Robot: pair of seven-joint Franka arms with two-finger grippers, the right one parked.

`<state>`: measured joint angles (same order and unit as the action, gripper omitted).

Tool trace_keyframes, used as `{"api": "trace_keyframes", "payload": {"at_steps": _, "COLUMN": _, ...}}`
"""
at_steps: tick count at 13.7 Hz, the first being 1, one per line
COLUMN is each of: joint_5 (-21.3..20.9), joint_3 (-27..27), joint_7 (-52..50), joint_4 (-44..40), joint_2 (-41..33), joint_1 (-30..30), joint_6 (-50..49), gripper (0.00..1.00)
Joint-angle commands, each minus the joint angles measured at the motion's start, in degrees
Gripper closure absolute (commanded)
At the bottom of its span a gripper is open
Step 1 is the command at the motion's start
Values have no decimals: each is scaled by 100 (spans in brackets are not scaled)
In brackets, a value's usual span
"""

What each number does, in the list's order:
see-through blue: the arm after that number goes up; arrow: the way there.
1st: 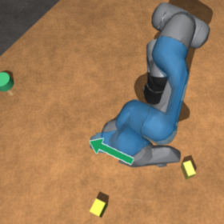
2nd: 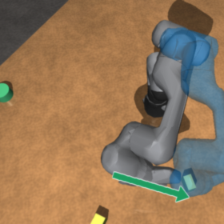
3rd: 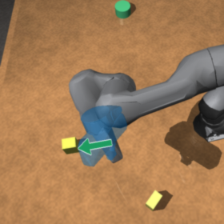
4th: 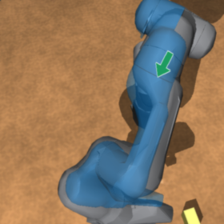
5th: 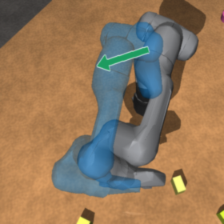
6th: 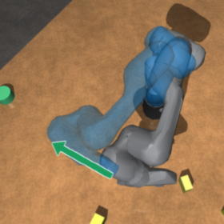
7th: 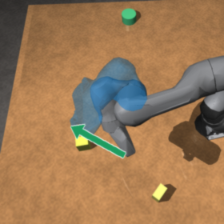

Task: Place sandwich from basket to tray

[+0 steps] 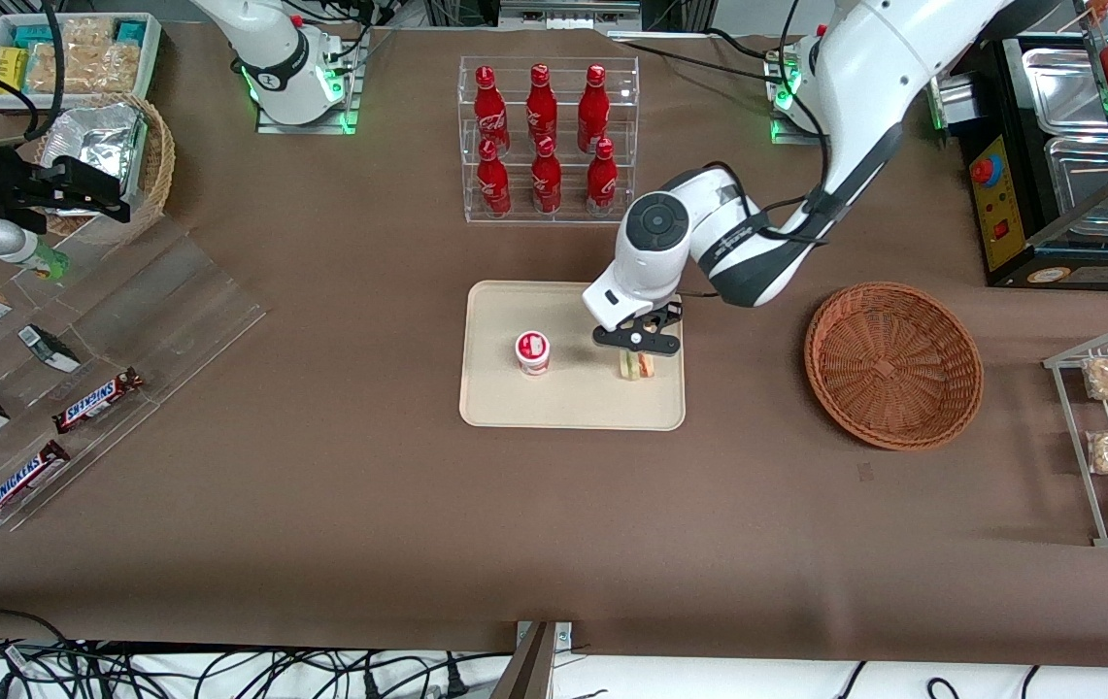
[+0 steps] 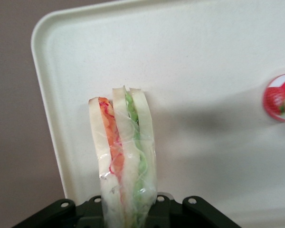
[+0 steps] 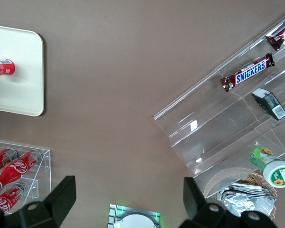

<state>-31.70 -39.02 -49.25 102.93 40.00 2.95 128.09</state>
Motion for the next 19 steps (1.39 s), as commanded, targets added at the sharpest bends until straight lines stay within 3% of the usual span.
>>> {"api": "trace_keyframes", "payload": {"at_steps": 1, "joint_5": -337, "joint_3": 8, "joint_7": -120, "joint_4": -124, "joint_2": 236, "joint_1": 21, "joint_6": 119, "gripper": 100}}
{"api": "trace_keyframes", "payload": {"at_steps": 3, "joint_5": -381, "joint_3": 17, "joint_7": -120, "joint_4": -124, "joint_2": 272, "joint_1": 21, "joint_6": 155, "gripper": 96}}
{"api": "trace_keyframes", "payload": {"at_steps": 5, "joint_5": -372, "joint_3": 8, "joint_7": -216, "joint_4": -150, "joint_2": 263, "joint_1": 21, "joint_6": 155, "gripper": 38}}
{"api": "trace_keyframes", "payload": {"at_steps": 6, "joint_5": -381, "joint_3": 8, "joint_7": -426, "joint_4": -177, "joint_2": 237, "joint_1": 12, "joint_6": 155, "gripper": 0}}
{"api": "trace_keyframes", "payload": {"at_steps": 10, "joint_5": -372, "joint_3": -18, "joint_7": -884, "joint_4": -256, "joint_2": -149, "joint_1": -93, "joint_6": 68, "gripper": 0}}
{"api": "trace_keyframes", "payload": {"at_steps": 15, "joint_5": -249, "joint_3": -53, "joint_7": -1377, "joint_4": -326, "joint_2": -1343, "joint_1": -637, "joint_6": -643, "gripper": 0}}
{"api": "trace_keyframes", "payload": {"at_steps": 19, "joint_5": 207, "joint_3": -53, "joint_7": -1333, "joint_4": -1124, "joint_2": -1732, "joint_1": -866, "joint_6": -1714, "gripper": 0}}
